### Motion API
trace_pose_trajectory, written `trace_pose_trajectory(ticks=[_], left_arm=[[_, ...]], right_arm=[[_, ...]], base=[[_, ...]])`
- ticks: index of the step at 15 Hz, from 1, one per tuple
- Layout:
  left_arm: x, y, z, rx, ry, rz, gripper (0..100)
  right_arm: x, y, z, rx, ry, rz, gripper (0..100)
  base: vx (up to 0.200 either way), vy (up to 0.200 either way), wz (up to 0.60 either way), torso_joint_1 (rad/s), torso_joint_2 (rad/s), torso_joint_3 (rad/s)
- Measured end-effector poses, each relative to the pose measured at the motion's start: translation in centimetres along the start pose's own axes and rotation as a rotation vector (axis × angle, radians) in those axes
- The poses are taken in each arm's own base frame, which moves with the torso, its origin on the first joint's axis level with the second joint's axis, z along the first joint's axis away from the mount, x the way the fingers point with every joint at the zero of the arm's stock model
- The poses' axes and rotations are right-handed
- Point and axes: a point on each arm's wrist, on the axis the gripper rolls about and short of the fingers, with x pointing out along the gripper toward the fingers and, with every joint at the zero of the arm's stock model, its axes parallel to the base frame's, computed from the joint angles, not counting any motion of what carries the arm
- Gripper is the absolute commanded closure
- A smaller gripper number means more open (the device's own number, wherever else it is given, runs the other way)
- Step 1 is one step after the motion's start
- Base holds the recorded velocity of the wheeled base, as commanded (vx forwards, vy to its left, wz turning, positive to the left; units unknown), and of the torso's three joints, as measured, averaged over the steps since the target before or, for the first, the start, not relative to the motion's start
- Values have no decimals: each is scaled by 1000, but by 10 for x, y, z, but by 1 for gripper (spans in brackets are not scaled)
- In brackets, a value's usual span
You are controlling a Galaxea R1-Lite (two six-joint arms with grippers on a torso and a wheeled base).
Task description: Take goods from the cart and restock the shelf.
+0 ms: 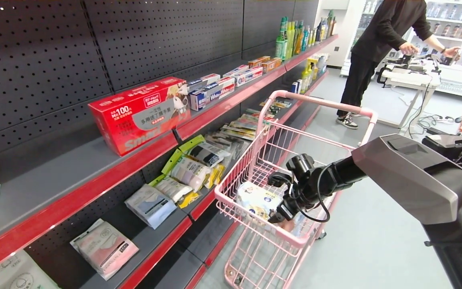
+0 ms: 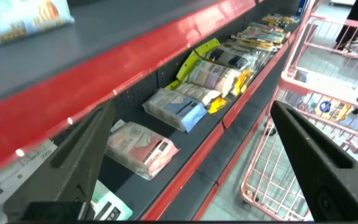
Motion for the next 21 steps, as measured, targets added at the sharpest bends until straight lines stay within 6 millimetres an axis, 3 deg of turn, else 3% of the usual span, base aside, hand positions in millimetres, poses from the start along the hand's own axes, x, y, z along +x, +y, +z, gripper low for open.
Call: trace_pose_trajectory(ticks=[13, 14, 18, 21], left_arm=[[0, 0, 0, 0, -1, 0, 0], [0, 0, 0, 0, -1, 0, 0], [0, 0, 0, 0, -1, 0, 0], [0, 0, 0, 0, -1, 0, 0]], right_arm=[[12, 1, -9, 10, 22, 12, 0], [13, 2, -9, 9, 22, 15, 100], [12, 1, -9, 32, 22, 14, 100], [1, 4, -6, 69, 9, 25, 100]], base=[[0, 0, 0, -11, 25, 16], [0, 0, 0, 0, 0, 0], [0, 0, 0, 0, 0, 0], [0, 0, 0, 0, 0, 0]])
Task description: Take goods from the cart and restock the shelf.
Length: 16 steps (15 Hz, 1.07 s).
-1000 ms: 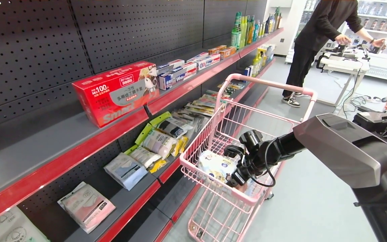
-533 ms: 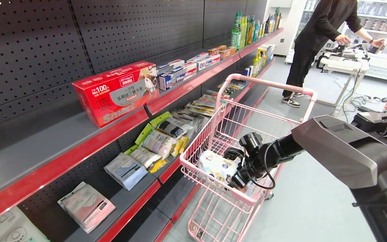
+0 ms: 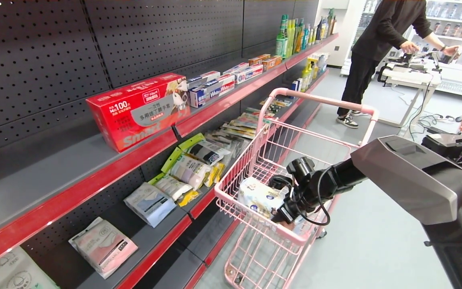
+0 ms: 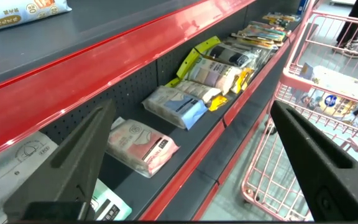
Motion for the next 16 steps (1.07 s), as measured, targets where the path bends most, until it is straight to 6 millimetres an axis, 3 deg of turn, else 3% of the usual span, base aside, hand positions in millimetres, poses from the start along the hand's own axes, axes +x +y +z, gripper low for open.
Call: trace_pose_trajectory(ticks=[4, 11, 14, 16], left_arm=[[0, 0, 0, 0, 0, 0, 0], [0, 0, 0, 7, 0, 0, 0], [0, 0, 0, 6, 0, 0, 0], [0, 0, 0, 6, 0, 0, 0]], right_arm=[[-37, 3, 9, 62, -60, 3, 100], [-129, -17, 11, 161, -181, -166, 100], [-188, -6, 10, 228, -268, -262, 100], [-227, 14, 0, 267, -308, -338, 100]], base=[[0, 0, 0, 0, 0, 0], [0, 0, 0, 0, 0, 0], [0, 0, 0, 0, 0, 0], [0, 0, 0, 0, 0, 0]])
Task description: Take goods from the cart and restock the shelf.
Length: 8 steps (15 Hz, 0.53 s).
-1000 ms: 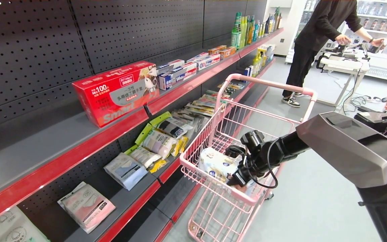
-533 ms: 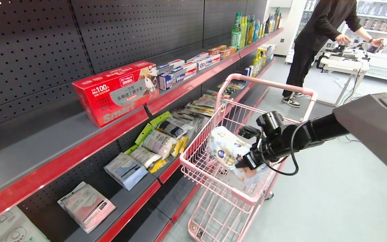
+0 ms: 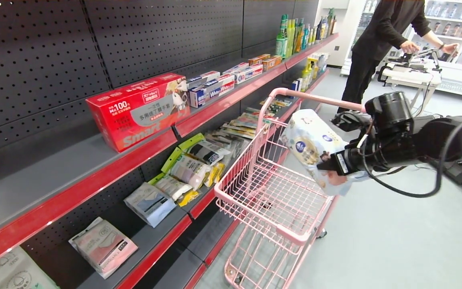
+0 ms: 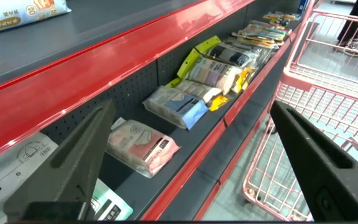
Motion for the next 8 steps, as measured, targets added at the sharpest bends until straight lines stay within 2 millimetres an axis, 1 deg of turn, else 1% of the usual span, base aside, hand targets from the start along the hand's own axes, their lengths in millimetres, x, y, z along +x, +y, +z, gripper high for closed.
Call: trace_pose_trajectory(ticks=[2, 4, 6, 8], left_arm=[[0, 0, 0, -1, 0, 0, 0], [0, 0, 0, -2, 0, -1, 0], [0, 0, 0, -1, 0, 0, 0], [0, 0, 0, -1, 0, 0, 0]], right_arm=[[-44, 7, -8, 12, -42, -66, 100], [-82, 13, -28, 15, -63, -117, 100], [-111, 20, -55, 7, -69, -159, 100], [-134, 25, -82, 3, -79, -195, 100]], base=[[0, 0, 0, 0, 0, 0], [0, 0, 0, 0, 0, 0], [0, 0, 0, 0, 0, 0], [0, 0, 0, 0, 0, 0]])
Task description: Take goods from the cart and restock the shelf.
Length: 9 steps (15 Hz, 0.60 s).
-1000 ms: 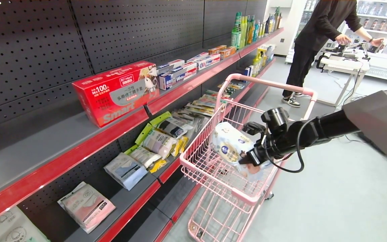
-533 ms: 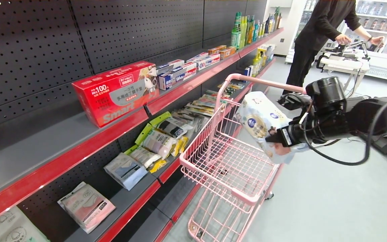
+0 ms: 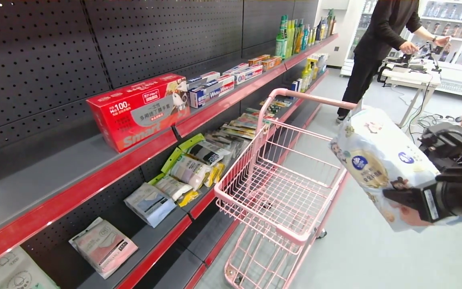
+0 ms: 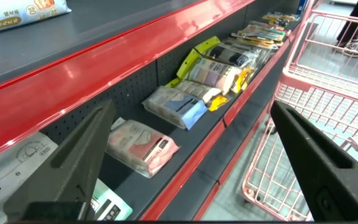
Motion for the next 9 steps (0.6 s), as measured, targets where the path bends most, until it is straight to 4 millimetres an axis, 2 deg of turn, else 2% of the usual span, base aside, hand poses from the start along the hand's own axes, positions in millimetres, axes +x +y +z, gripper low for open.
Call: trace_pose_trajectory(ticks=[4, 6, 9], left_arm=[[0, 0, 0, 0, 1, -1, 0], [0, 0, 0, 0, 0, 0, 0], [0, 0, 0, 0, 0, 0, 0]], right_arm=[[-46, -3, -23, -63, -94, -87, 100], [-64, -5, -25, -97, -155, -108, 100], [-77, -6, -29, -119, -201, -125, 100]], base=[[0, 0, 0, 15, -30, -19], [0, 0, 0, 186, -408, -220], [0, 0, 0, 256, -559, -308]])
